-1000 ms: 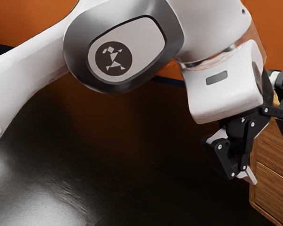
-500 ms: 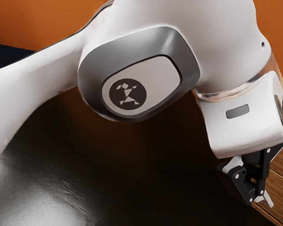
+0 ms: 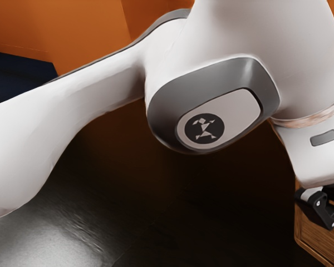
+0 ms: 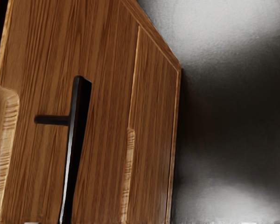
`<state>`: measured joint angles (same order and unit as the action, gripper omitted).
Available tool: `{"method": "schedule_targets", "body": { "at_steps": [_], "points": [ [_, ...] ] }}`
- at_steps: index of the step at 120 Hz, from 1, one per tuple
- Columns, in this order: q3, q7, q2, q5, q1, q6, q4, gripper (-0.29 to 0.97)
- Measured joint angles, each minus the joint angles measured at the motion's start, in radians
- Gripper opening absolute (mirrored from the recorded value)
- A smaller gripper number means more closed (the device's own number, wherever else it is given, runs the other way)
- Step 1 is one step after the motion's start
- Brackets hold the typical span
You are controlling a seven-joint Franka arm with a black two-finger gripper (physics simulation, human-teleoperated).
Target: Pull the drawer handle with one arm to open the drawer
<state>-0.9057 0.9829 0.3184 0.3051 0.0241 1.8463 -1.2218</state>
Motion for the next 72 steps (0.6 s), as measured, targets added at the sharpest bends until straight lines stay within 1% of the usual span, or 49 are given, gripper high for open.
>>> {"method": "schedule_targets", "body": {
  "at_steps": [15,46,72],
  "points": [
    [0.027,0.001,0.011,0.013,-0.034,0.004,0.024,0.53],
    [0.030,0.004,0.013,0.032,-0.051,0.008,0.032,0.52],
    [0.030,0.006,0.023,0.040,-0.073,0.009,0.033,0.49]
  ]
}}
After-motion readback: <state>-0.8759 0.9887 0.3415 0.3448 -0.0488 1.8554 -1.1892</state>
